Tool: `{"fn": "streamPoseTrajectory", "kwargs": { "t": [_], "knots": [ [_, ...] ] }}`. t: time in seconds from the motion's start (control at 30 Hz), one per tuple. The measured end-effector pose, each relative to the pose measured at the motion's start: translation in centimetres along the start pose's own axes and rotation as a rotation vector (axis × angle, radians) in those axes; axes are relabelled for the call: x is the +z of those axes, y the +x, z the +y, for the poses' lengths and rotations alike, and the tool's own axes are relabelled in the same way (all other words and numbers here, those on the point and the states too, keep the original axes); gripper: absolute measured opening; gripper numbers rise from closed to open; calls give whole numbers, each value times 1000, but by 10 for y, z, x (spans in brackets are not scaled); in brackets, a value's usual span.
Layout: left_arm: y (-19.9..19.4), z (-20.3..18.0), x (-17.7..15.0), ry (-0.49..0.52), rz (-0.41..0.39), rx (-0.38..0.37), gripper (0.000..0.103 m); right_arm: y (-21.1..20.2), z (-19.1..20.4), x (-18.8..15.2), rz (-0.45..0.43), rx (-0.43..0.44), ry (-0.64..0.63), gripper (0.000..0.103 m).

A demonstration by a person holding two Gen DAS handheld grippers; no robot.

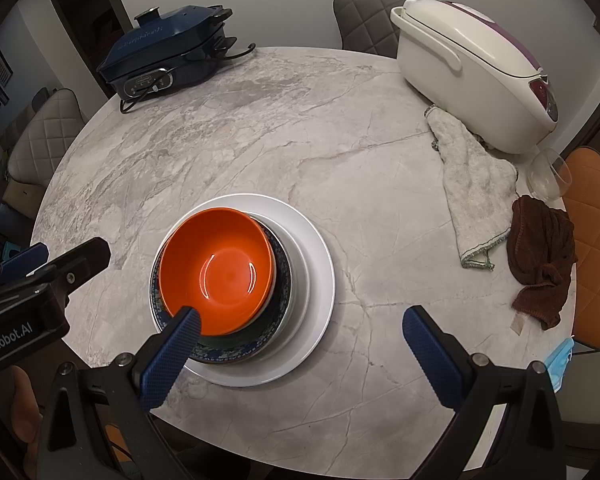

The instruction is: Organize plates and bowls

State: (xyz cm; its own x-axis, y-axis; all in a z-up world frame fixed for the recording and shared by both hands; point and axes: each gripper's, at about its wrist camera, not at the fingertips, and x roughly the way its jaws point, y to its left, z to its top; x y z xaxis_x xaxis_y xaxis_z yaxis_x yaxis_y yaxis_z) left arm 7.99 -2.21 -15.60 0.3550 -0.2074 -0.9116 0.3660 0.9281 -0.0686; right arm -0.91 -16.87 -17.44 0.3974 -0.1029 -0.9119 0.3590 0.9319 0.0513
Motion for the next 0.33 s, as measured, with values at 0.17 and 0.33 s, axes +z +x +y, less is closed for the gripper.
{"fn": "streamPoseTrajectory", "kwargs": {
  "t": [0.17, 0.33],
  "knots": [
    [1, -3, -3, 15, -11, 33, 102, 5, 0, -2, 6, 1, -5, 103],
    [-2, -4, -3, 13, -25, 20, 102, 5, 0, -2, 6, 2, -5, 103]
  ]
}}
